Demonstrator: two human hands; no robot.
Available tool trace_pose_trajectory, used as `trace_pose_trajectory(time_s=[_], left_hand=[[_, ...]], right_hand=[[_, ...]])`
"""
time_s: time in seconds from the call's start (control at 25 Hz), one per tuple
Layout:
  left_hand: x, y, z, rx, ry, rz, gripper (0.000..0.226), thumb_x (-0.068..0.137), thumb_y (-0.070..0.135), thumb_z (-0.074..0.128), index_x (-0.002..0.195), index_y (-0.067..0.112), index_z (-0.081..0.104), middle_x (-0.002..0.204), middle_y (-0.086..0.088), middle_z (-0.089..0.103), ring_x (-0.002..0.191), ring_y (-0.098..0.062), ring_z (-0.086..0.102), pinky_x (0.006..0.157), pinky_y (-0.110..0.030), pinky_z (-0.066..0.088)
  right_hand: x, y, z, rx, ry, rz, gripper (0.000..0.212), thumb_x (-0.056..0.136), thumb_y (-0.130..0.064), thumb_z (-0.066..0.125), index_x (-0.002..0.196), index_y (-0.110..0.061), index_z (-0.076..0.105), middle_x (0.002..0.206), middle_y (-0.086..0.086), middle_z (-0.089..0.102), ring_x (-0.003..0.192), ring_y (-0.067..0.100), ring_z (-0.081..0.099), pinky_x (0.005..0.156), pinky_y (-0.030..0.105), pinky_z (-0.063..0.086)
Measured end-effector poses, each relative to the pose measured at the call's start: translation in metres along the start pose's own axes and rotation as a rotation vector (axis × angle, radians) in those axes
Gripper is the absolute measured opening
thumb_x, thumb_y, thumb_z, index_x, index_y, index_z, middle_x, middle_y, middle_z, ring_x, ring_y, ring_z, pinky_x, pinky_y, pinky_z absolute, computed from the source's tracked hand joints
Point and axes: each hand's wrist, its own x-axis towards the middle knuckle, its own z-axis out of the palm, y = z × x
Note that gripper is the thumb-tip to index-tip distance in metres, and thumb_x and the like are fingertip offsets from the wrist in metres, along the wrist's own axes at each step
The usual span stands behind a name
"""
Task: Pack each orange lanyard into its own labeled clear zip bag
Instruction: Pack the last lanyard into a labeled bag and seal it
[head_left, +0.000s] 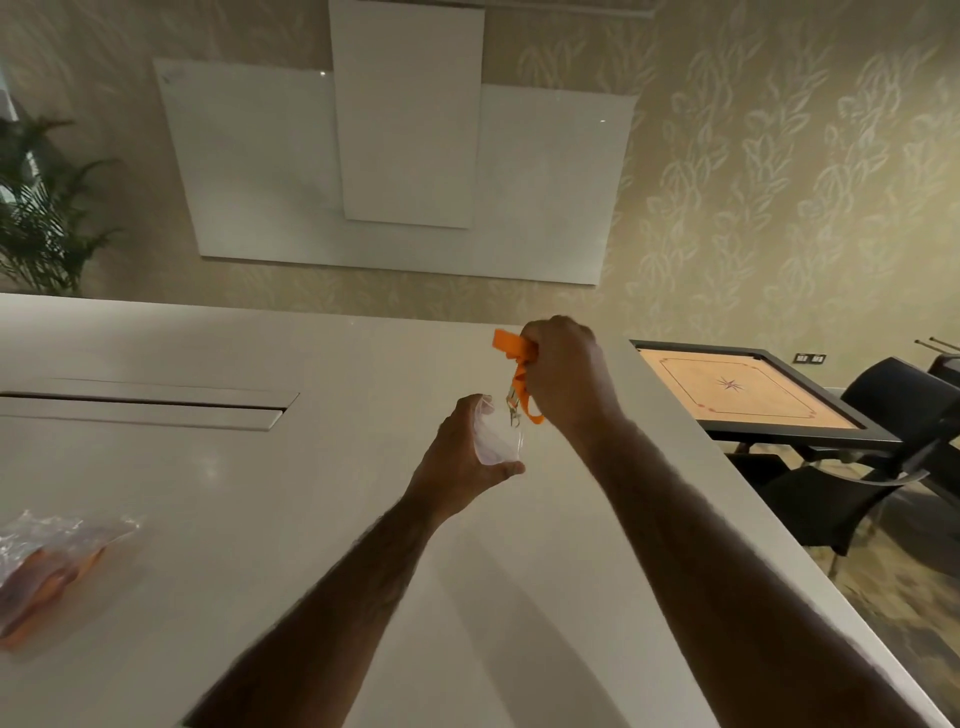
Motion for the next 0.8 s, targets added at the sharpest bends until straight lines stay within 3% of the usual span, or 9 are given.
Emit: trace_pose_trajectory(time_s=[0.12, 0.2, 0.24, 0.28, 0.36, 0.44, 0.52, 0.64, 0.8], left_hand=[[0.005, 0.008, -0.001, 0.031, 0.014, 0.047, 0.083, 0.061, 0.064, 0.081, 0.126, 0.043, 0.034, 0.125, 0.010, 0.058, 0.111, -0.012, 0.060, 0.093, -0.032, 0.055], [0.006, 0.014, -0.002, 0.023, 0.014, 0.074, 0.065, 0.067, 0.058, 0.081, 0.115, 0.051, 0.038, 0.108, 0.016, 0.064, 0.098, -0.007, 0.066, 0.084, -0.027, 0.059], [0.006, 0.016, -0.004, 0.021, 0.022, 0.081, 0.058, 0.068, 0.058, 0.078, 0.109, 0.056, 0.037, 0.099, 0.024, 0.063, 0.094, -0.001, 0.066, 0.077, -0.017, 0.057], [0.005, 0.019, -0.006, 0.019, 0.035, 0.088, 0.054, 0.068, 0.060, 0.075, 0.106, 0.058, 0.036, 0.091, 0.031, 0.060, 0.093, 0.008, 0.063, 0.070, -0.006, 0.051], [0.004, 0.021, -0.011, 0.009, 0.039, 0.115, 0.051, 0.070, 0.054, 0.074, 0.103, 0.063, 0.037, 0.088, 0.038, 0.058, 0.096, 0.017, 0.057, 0.062, 0.003, 0.043], [0.003, 0.022, -0.012, 0.004, 0.012, 0.122, 0.048, 0.075, 0.048, 0.076, 0.105, 0.062, 0.042, 0.092, 0.037, 0.059, 0.091, 0.008, 0.062, 0.063, -0.005, 0.048], [0.002, 0.021, -0.012, -0.005, -0.002, 0.080, 0.054, 0.074, 0.049, 0.079, 0.115, 0.050, 0.044, 0.099, 0.027, 0.060, 0.092, -0.004, 0.065, 0.075, -0.021, 0.057], [0.000, 0.022, -0.009, -0.037, -0.014, 0.048, 0.066, 0.072, 0.049, 0.080, 0.124, 0.031, 0.044, 0.109, 0.016, 0.061, 0.098, -0.012, 0.065, 0.080, -0.037, 0.062], [-0.002, 0.021, -0.014, -0.042, -0.025, 0.056, 0.073, 0.072, 0.045, 0.081, 0.132, 0.025, 0.043, 0.118, 0.010, 0.062, 0.104, -0.014, 0.064, 0.083, -0.042, 0.061]], right_hand=[[-0.012, -0.001, 0.021, -0.007, -0.068, -0.033, 0.008, 0.090, -0.004, 0.061, 0.086, -0.006, 0.067, 0.085, 0.003, 0.049, 0.062, 0.013, 0.047, 0.053, 0.020, 0.033], [-0.016, 0.000, 0.031, -0.014, -0.152, -0.028, 0.012, 0.089, -0.008, 0.058, 0.079, -0.008, 0.063, 0.079, 0.002, 0.049, 0.064, 0.016, 0.049, 0.056, 0.025, 0.035], [-0.016, 0.000, 0.034, -0.023, -0.201, -0.015, 0.014, 0.089, -0.009, 0.057, 0.075, -0.010, 0.059, 0.076, 0.002, 0.051, 0.065, 0.019, 0.051, 0.059, 0.027, 0.038], [-0.014, 0.000, 0.036, -0.038, -0.252, 0.007, 0.016, 0.089, -0.011, 0.056, 0.073, -0.011, 0.057, 0.073, 0.002, 0.053, 0.067, 0.021, 0.055, 0.061, 0.029, 0.041], [-0.006, 0.000, 0.037, -0.069, -0.360, 0.085, 0.016, 0.090, -0.013, 0.059, 0.074, -0.010, 0.056, 0.070, 0.002, 0.057, 0.072, 0.021, 0.061, 0.065, 0.029, 0.048], [0.002, 0.000, 0.036, -0.091, -0.432, 0.170, 0.018, 0.092, -0.018, 0.061, 0.077, -0.009, 0.057, 0.065, -0.001, 0.054, 0.073, 0.019, 0.062, 0.066, 0.027, 0.047], [0.005, -0.001, 0.036, -0.118, -0.445, 0.215, 0.022, 0.092, -0.023, 0.063, 0.075, -0.012, 0.055, 0.063, -0.003, 0.050, 0.070, 0.018, 0.059, 0.065, 0.027, 0.043], [0.000, -0.004, 0.037, -0.170, -0.454, 0.223, 0.027, 0.090, -0.023, 0.065, 0.069, -0.017, 0.048, 0.068, -0.002, 0.054, 0.066, 0.017, 0.057, 0.060, 0.027, 0.043], [0.000, -0.003, 0.031, -0.021, -0.467, 0.197, 0.022, 0.087, -0.021, 0.068, 0.097, -0.012, 0.051, 0.080, 0.000, 0.055, 0.076, 0.017, 0.059, 0.052, 0.023, 0.039]])
